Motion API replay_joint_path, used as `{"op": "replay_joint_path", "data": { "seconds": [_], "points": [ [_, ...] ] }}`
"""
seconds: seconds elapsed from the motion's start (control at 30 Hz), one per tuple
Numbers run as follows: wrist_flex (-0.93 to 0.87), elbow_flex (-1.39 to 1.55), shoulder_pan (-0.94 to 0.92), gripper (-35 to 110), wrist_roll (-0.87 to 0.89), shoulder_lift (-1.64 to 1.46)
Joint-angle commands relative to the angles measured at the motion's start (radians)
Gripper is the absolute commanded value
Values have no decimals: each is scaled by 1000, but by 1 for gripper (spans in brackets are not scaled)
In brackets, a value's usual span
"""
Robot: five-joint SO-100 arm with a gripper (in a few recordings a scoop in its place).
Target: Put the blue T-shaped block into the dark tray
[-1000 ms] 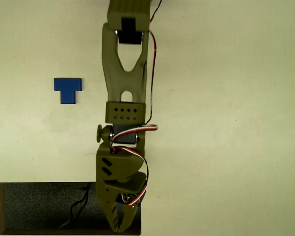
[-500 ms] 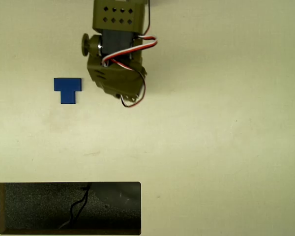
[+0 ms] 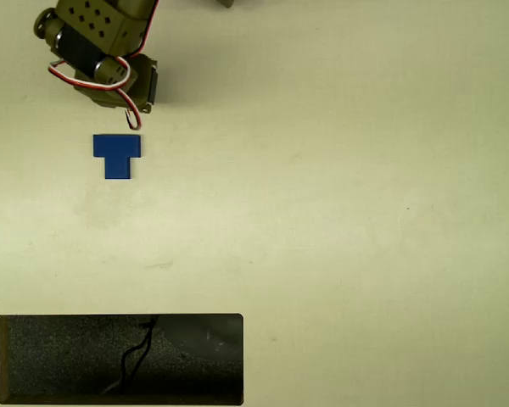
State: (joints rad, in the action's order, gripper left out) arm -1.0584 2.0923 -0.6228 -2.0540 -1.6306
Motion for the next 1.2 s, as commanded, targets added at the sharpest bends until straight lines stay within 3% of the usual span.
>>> {"op": "replay_joint_path", "data": {
  "seconds": [0.0, 0.4, 1.0, 1.17],
  "points": [
    [15, -100, -21, 0, -9, 86],
    [17, -342, 0, 0, 44, 304],
    [-5, -979, 224, 0, 345, 730],
    [46, -876, 236, 0, 252, 669]
  ]
}}
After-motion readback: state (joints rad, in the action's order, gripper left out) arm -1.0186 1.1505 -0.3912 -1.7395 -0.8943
